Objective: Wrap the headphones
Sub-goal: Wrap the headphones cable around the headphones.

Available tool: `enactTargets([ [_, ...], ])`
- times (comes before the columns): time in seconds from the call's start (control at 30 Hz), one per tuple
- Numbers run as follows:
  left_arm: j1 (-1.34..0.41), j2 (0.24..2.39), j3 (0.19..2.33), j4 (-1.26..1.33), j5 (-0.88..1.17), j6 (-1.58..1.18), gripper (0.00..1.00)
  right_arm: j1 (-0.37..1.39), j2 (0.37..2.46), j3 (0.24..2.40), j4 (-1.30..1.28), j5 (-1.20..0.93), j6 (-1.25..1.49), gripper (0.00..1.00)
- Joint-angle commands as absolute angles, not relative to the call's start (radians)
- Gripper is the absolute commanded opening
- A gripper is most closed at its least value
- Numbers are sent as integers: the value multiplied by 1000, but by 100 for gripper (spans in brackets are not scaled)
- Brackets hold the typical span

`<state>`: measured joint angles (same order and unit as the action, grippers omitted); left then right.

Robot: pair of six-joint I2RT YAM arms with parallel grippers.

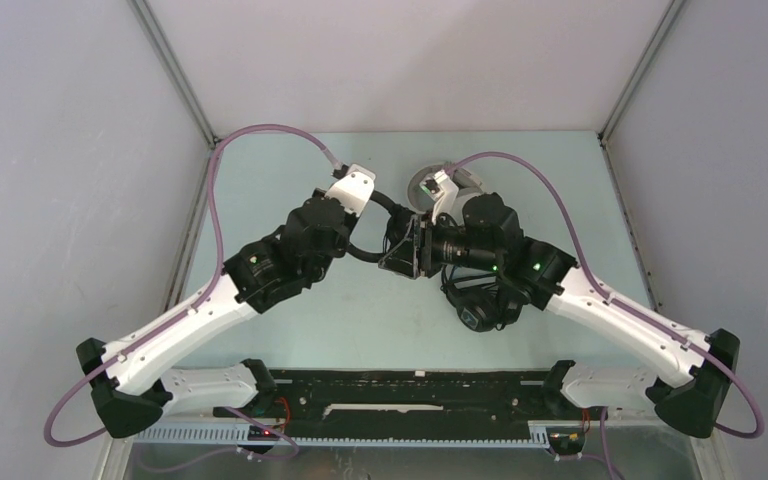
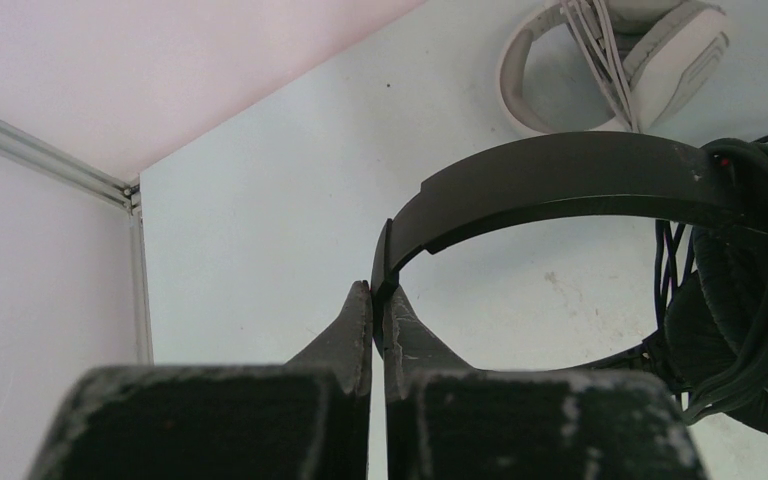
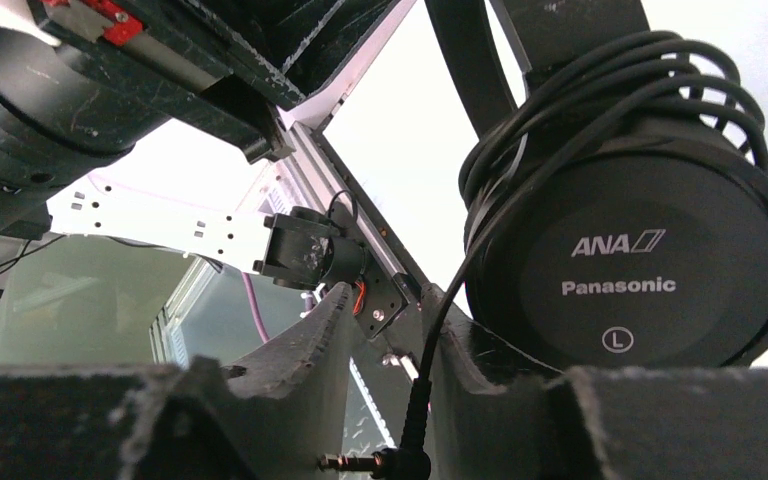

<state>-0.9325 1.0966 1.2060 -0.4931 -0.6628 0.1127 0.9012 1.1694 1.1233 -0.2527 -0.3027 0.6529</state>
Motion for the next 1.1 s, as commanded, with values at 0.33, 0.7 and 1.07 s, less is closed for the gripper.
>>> enactTargets([
  [0.33, -926, 1074, 1193, -391, -713, 123, 0, 868, 1074, 1170, -220, -387, 608, 41],
  [0.7, -925, 1074, 1198, -400, -712, 116, 0, 821, 1002, 1170, -200, -407, 635, 41],
  [1.07, -925, 1085, 1221, -437, -731, 85, 0, 889, 996, 1170, -212, -113, 689, 39],
])
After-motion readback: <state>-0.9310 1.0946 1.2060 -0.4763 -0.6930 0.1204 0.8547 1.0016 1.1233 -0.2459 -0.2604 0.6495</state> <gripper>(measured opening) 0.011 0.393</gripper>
